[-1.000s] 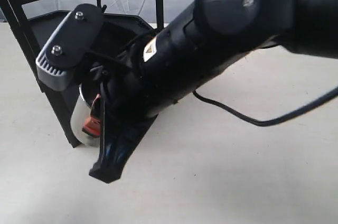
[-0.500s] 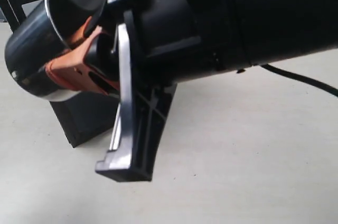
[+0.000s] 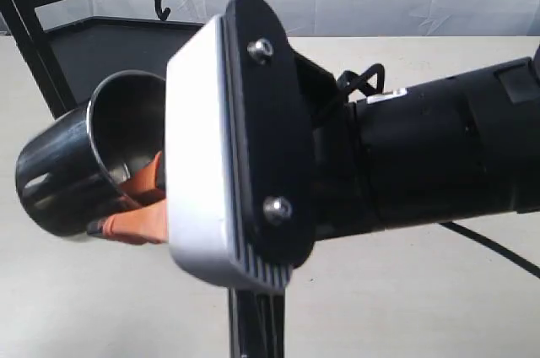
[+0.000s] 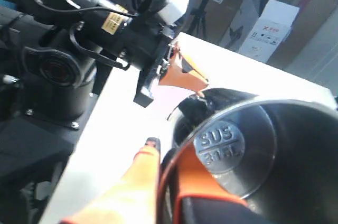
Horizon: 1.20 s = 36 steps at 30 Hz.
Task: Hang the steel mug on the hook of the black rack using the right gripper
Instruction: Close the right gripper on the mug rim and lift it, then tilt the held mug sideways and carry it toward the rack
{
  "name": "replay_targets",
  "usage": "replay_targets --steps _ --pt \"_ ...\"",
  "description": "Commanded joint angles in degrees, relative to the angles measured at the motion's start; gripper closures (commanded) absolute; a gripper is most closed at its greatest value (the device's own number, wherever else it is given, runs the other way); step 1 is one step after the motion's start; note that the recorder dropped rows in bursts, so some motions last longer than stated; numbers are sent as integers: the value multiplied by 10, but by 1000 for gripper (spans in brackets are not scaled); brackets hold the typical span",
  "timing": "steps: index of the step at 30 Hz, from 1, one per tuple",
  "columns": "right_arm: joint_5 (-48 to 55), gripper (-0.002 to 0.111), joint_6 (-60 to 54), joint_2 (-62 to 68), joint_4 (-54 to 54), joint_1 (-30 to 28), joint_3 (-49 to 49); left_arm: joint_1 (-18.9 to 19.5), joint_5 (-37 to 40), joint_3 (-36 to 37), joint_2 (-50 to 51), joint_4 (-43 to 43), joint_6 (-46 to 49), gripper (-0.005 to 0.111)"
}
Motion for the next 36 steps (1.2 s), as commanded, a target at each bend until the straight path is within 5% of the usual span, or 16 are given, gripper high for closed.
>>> replay_targets --steps 1,6,16,36 --pt "-27 108 -55 -4 28 -1 1 -1 -8 -1 2 2 -2 107" --pt "-210 108 -44 11 0 -1 1 -1 -8 -1 2 2 -2 107" --pt "-26 108 -70 12 -102 -1 -1 -1 -8 -1 2 2 -2 107" --pt "-22 108 -67 58 -192 -1 -1 -1 -8 -1 2 2 -2 107"
